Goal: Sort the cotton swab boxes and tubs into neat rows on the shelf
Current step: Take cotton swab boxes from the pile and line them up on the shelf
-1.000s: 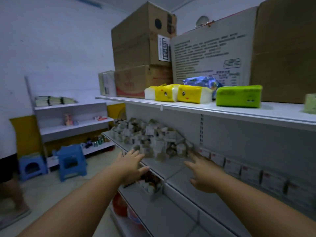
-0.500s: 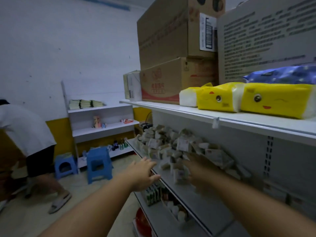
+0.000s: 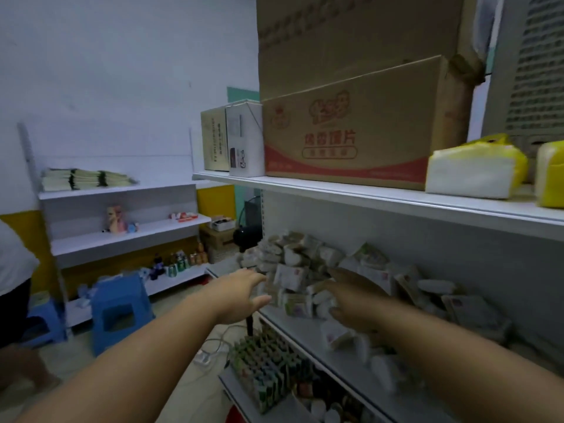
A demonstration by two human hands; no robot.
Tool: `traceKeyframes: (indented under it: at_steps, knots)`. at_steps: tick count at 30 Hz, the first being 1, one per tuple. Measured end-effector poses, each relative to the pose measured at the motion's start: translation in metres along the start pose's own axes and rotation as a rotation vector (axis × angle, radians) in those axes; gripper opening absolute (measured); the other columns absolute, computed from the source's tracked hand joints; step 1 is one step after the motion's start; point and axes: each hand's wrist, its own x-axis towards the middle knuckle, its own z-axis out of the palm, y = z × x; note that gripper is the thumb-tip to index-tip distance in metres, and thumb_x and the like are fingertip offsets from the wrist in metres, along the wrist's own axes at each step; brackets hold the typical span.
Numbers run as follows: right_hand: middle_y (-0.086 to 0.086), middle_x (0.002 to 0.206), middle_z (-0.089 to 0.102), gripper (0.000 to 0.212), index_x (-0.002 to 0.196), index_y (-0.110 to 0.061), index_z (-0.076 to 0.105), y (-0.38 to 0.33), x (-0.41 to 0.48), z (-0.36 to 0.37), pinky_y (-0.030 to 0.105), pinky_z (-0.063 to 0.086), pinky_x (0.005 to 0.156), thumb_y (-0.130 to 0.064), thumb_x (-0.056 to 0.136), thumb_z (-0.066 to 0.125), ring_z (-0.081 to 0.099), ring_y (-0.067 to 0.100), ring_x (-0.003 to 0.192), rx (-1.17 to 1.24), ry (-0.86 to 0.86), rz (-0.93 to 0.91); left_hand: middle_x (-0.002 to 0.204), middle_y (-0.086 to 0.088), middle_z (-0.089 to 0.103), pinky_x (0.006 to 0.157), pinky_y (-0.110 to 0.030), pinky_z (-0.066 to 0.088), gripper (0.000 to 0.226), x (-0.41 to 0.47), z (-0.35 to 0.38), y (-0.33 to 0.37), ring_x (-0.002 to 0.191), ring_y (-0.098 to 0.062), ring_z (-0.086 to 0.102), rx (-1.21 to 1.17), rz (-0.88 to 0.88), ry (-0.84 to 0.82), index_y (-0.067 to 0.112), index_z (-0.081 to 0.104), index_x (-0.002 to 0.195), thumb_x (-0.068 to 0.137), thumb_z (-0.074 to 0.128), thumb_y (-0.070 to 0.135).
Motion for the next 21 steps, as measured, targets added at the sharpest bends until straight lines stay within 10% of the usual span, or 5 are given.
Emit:
traceKeyframes:
  at_steps: [21]
  knots:
    - [0.007, 0.148, 0.032, 0.062, 0.146, -0.022, 0.028, 0.041, 0.274, 0.024, 0.041, 0.036, 0.103, -0.033, 0.09, 0.052, 0.039, 0.029, 0.129, -0.027, 0.203, 0.198, 0.138, -0.003, 0.048, 0.087, -0.028, 0.041, 0.05, 0.243, -0.009, -0.169, 0.118, -0.022, 0.051, -0.009, 0.013, 0.106, 0.025, 0.04, 0.138, 0.094, 0.045, 0.048]
